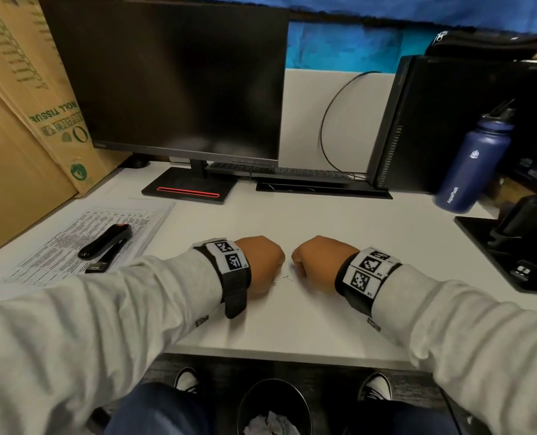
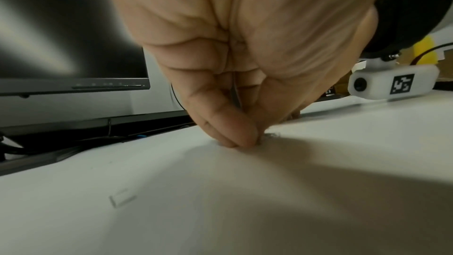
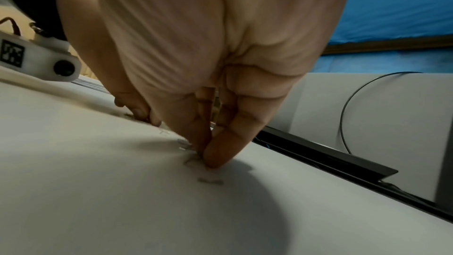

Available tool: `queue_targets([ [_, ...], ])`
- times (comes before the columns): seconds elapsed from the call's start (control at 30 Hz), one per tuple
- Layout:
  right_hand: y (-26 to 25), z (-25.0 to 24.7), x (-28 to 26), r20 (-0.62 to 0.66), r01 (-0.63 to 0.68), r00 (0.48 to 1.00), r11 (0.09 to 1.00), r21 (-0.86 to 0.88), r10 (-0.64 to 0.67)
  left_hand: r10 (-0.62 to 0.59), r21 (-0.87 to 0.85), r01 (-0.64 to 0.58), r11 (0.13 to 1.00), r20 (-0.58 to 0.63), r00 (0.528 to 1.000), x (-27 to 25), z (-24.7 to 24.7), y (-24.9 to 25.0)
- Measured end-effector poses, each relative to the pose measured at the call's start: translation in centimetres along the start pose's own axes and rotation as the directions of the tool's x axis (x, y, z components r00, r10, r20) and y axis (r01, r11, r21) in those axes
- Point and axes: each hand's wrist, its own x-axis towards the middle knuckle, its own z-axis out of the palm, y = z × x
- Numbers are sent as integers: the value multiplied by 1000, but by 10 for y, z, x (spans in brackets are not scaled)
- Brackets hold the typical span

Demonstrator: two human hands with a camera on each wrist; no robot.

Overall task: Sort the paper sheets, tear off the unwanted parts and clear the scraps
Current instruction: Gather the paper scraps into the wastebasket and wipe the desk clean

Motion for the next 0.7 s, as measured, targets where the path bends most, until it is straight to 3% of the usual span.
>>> queue_targets([
  [0.17, 2, -6, 9, 77, -54, 996, 996, 68, 49, -15, -25, 15, 1000, 0, 1000, 4, -4, -4],
  [0.27, 15, -15, 3, 55, -135, 991, 924, 357, 124, -51, -122, 51, 991, -2, 999, 4, -4, -12],
  [0.33, 28, -20, -6, 9, -158, 981, 774, 613, 193, -95, -218, 86, 972, -30, 995, 1, -4, -20],
  [0.4, 39, -20, -19, -26, -102, 969, 493, 864, 246, -173, -379, 133, 916, -73, 982, -4, -7, -31],
  [0.47, 45, -18, -37, -38, -2, 961, 147, 989, 274, -277, -661, 161, 733, -74, 958, -13, -10, -42],
  [0.57, 45, -8, -71, -33, 92, 976, -274, 957, 214, -389, -965, 105, 240, 3, 921, -41, -12, -50],
  [0.63, 45, 6, -96, -40, 72, 997, -561, 825, 70, -416, -995, -13, -100, 30, 909, -66, -8, -41],
  [0.7, 43, 28, -119, -96, -31, 987, -749, 662, -126, -419, -927, -115, -358, 49, 907, -92, 1, -28],
])
